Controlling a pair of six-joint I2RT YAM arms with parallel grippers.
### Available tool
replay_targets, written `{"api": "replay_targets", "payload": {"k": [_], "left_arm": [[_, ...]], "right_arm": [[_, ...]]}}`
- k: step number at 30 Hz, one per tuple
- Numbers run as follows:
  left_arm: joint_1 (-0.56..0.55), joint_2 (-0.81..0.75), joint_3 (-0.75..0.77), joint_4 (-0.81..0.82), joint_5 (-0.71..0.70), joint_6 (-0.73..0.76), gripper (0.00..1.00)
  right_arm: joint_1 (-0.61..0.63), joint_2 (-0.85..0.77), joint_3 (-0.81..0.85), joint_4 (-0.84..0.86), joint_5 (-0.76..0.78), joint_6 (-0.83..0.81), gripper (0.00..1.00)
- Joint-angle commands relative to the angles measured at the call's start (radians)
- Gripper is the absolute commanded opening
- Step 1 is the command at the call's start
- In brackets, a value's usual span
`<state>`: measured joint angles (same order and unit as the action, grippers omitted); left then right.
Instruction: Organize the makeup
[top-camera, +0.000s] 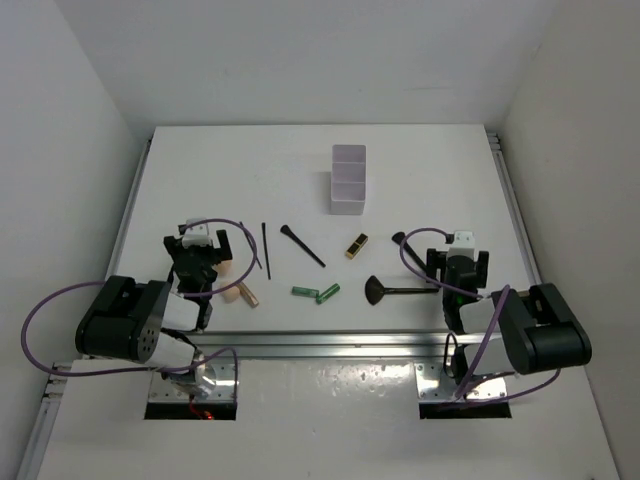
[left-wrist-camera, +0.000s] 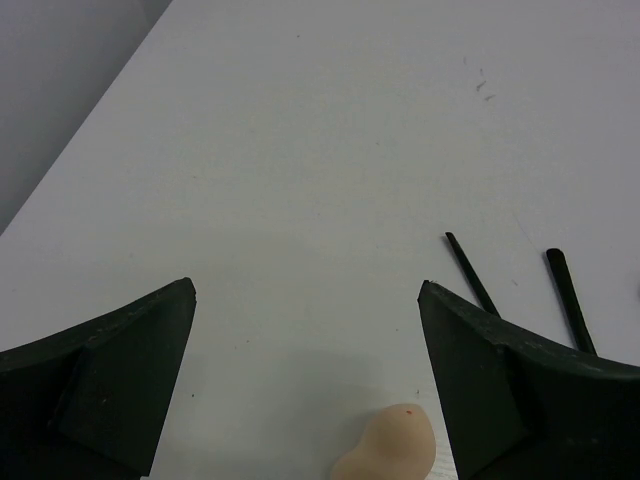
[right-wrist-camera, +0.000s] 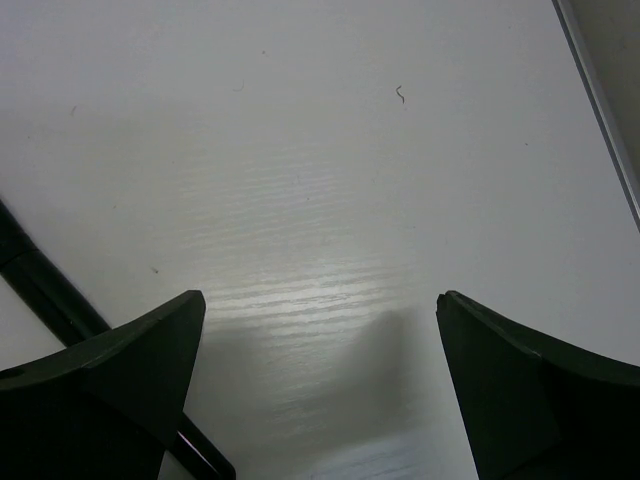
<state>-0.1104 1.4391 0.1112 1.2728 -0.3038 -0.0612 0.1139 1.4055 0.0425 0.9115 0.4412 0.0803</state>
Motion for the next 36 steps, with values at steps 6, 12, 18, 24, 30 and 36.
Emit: {"api": "replay_targets", "payload": {"k": [6,12,18,24,30,36], "left_arm": [[0.0,-0.181,0.069,-0.279,0.11,0.035,1.0],[0.0,-0.388,0.451,-0.891,0.154,0.145,1.0],[-0.011,-0.297,0.755,-1.361,-0.018,0.041,1.0],[-0.011,-0.308,0.766,-1.437,0.057,-0.069,1.0],[-0.02,-0.355,0.68,-1.426,0.048,-0.078,1.0],[-0.02,-0.387,0.647,-1.426,0.022,-0.068,1.0]], "right_arm": [[0.059,-0.255,0.284,-0.614,0.042,-0.128,0.99],[0.066,-0.326,0.677,-1.179,-0.188,-0.494,0.99],[-0.011,-0.11,1.032,-1.657,-0.657,-0.424,0.7],[0.015,0.157,1.122,-1.741,-0.697,-0.347,0.42],[0.038,0.292,1.07,-1.593,-0.664,-0.283,0.55],[0.067,0.407,1.093,-1.551,-0.533,-0.286,0.55]]}}
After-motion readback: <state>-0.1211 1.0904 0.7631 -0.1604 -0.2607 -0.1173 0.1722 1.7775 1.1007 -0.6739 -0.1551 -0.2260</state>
